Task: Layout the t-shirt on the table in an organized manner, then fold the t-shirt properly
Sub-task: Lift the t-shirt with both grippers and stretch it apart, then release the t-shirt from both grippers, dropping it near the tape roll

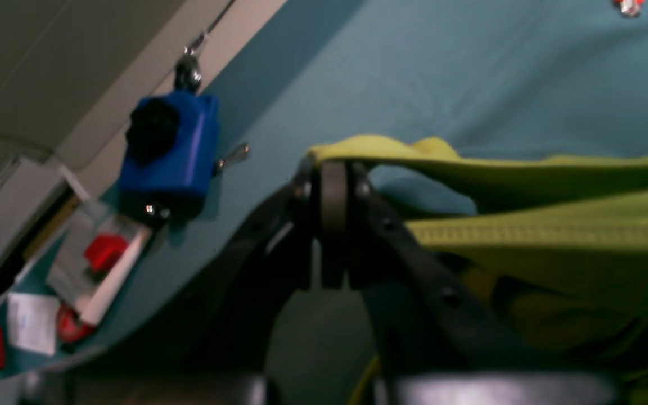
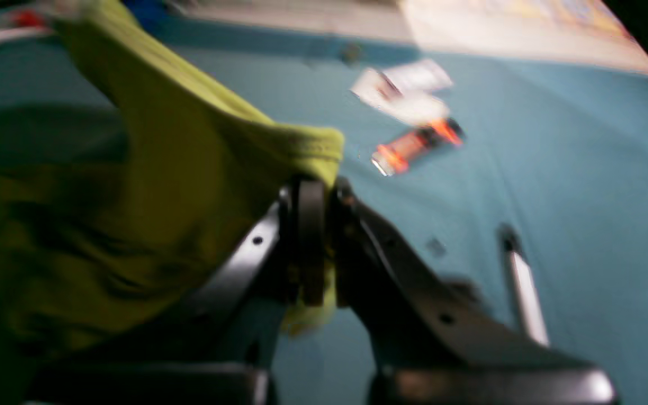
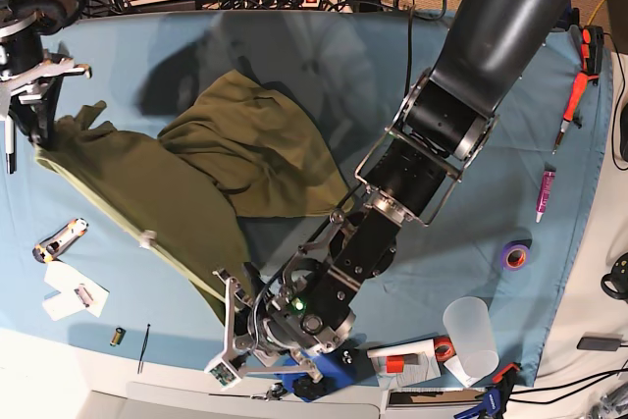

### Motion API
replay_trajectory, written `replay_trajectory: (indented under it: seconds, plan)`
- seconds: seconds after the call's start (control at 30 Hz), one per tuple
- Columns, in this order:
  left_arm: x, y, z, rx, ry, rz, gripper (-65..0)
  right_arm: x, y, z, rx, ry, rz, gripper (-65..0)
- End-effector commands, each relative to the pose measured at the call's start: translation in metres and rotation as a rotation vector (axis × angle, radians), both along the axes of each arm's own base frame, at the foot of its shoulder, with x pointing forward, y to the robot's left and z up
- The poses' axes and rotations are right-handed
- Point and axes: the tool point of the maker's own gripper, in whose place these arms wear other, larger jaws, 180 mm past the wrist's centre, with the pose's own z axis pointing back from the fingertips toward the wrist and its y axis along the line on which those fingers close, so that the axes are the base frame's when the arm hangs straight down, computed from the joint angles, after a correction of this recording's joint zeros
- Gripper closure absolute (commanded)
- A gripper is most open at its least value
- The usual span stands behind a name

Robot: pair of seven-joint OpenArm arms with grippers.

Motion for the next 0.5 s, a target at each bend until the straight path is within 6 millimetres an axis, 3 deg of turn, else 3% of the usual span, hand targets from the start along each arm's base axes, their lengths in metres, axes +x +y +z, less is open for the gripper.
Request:
replay_trajectory:
  seconds: [0.0, 0.1, 0.27, 0.47]
  plan:
    - [0.016, 0.006, 0.042, -0.031, -0.089, 0.022, 0.0, 0.002, 0.008, 0.017, -0.031, -0.055, 0.044, 0.0]
    - [0.032, 0.034, 0.066, -0.066, -0.087, 0.074, 0.0, 0.002, 0.022, 0.027, -0.063, -0.083, 0.095, 0.0]
    - [0.055, 0.092, 0.106, -0.224, -0.046, 0.181, 0.0, 0.003, 0.024, 0.037, -0.068, -0.133, 0.107, 0.0]
    - [0.069, 0.174, 0.111, -0.284, -0.043, 0.269, 0.0, 0.008, 0.016, 0.054, -0.151, -0.178, 0.104, 0.0]
